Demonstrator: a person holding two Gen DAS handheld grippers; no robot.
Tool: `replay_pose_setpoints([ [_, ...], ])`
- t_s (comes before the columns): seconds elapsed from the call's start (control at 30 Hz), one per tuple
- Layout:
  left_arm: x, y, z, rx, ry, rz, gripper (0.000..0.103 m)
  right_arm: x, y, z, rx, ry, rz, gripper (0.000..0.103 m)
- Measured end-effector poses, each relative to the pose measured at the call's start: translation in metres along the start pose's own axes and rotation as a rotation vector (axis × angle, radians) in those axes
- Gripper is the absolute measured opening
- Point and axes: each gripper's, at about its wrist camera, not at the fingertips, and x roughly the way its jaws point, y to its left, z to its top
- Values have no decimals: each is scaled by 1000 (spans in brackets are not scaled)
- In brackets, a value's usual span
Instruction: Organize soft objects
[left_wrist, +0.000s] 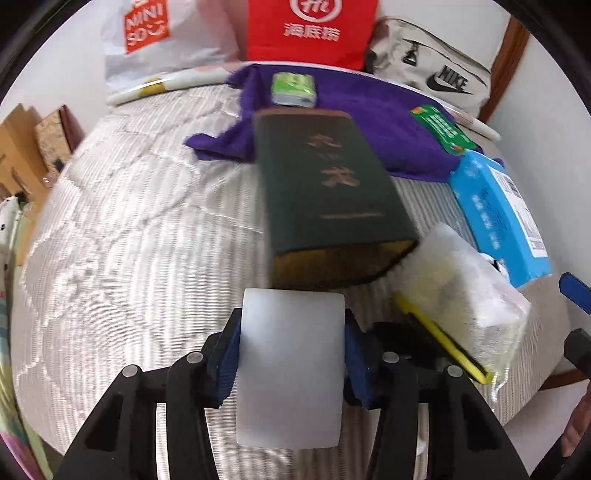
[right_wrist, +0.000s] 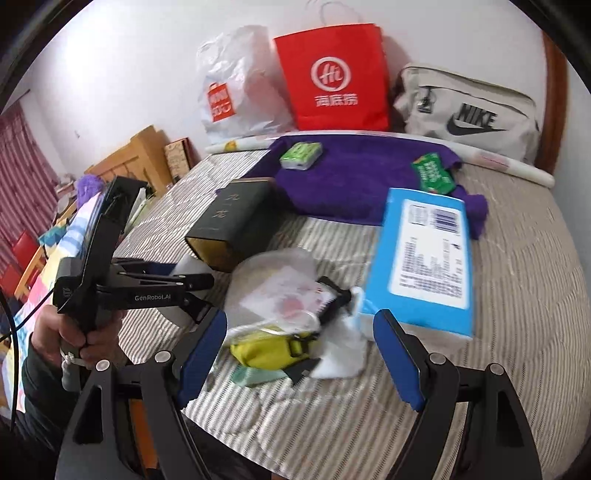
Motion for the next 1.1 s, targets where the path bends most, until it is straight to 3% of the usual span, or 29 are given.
replay_pose_setpoints([
  [0.17,-2,23,1,-36,10,-18,48,24,19,9,-47,45,11,81],
  [0.43,10,37,-2,-58,49,-96,49,64,36,2,-87,136,-48,80],
  [0.47,10,36,-2,-53,46,-101,49,65,37,1,-100,133,-56,78],
  [0.5,10,37,-2,-51,45,-106,49,63,39,0,-115,116,-76,67],
  [0.53,11,38,-2,-51,46,-115,49,62,39,-1,-118,103,-90,49],
  [0.6,12,39,-2,-50,43,-126,49,58,36,1,-101,99,-85,32],
  [0.63,12,39,-2,-48,39,-129,49,56,34,2,-90,93,-76,28],
  [0.97,11,42,-4,-50,24,-150,51,30,27,7,-76,44,-23,19],
  [1.1,11,38,-5,-48,27,-132,54,15,18,-1,-102,53,-51,19],
])
